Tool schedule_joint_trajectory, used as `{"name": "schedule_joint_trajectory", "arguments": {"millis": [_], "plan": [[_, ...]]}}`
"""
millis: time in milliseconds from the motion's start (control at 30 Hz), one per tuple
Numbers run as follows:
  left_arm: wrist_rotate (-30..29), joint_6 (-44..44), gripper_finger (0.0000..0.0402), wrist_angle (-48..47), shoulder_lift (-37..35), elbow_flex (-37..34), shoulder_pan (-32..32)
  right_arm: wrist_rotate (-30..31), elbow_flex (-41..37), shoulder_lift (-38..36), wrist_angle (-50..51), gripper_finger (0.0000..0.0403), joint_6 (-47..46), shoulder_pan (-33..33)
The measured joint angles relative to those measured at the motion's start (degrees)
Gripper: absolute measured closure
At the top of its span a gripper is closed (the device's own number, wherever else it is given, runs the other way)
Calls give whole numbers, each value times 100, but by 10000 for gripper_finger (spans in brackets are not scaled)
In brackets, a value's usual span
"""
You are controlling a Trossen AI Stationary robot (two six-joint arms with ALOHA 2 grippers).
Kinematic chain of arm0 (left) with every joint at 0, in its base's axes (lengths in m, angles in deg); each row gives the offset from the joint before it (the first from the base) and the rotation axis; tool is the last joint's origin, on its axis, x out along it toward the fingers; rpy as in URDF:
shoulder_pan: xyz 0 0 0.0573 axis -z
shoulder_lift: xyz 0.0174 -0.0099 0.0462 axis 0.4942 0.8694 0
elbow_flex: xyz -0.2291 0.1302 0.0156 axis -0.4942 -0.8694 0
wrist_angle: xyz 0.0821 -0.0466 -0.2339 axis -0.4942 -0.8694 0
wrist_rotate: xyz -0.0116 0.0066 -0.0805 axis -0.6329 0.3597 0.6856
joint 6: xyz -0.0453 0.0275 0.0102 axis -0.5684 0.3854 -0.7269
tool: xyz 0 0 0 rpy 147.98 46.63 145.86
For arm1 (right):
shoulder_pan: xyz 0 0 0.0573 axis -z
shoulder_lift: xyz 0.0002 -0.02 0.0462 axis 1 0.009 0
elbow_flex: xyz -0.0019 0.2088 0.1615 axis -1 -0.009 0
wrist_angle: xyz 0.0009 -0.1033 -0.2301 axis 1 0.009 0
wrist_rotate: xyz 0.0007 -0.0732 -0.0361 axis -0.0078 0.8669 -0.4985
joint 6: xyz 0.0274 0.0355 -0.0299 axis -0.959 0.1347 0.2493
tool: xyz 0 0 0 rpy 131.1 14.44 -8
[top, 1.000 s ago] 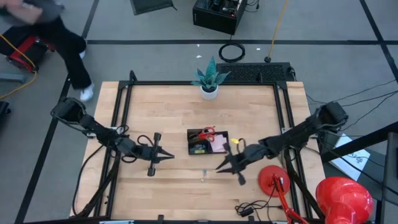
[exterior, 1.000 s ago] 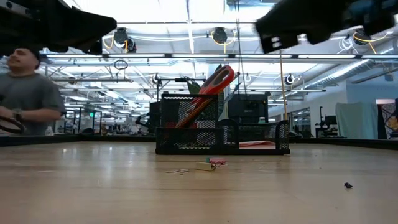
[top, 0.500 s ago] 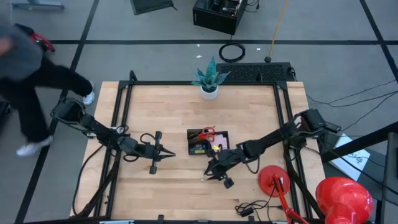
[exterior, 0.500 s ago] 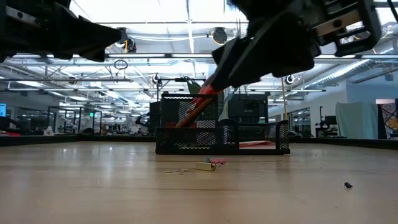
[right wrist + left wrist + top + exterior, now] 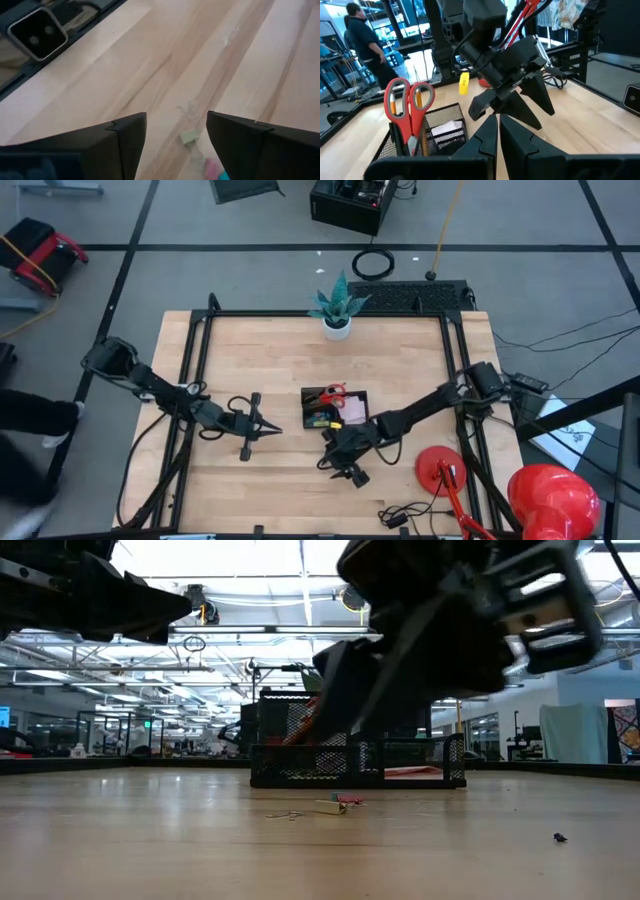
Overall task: Pick and place office supplies into organizer
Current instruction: Put the yellow binder clip into the desk organizer
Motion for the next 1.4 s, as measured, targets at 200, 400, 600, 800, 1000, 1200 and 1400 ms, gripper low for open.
{"name": "schedule_joint_trajectory", "arguments": {"millis": [200,400,600,800,1000,1200,1400], "plan": [[5,-14,376,-38,0,-1,-12,-5,207,383,-53,203,9,85],[51,-73,376,-30,0,1,-70,3,210,523,123,204,65,137],[79,-99,376,-34,0,1,-85,172,211,520,169,214,161,131],[88,-99,376,-32,0,1,-85,144,229,804,38,228,11,131],[93,-165,376,-32,0,1,-85,22,233,936,-146,237,-114,140],[93,-163,376,-34,0,1,-85,17,229,862,206,237,-91,135],[93,-167,376,-89,0,1,-85,14,221,763,478,240,17,126]]}}
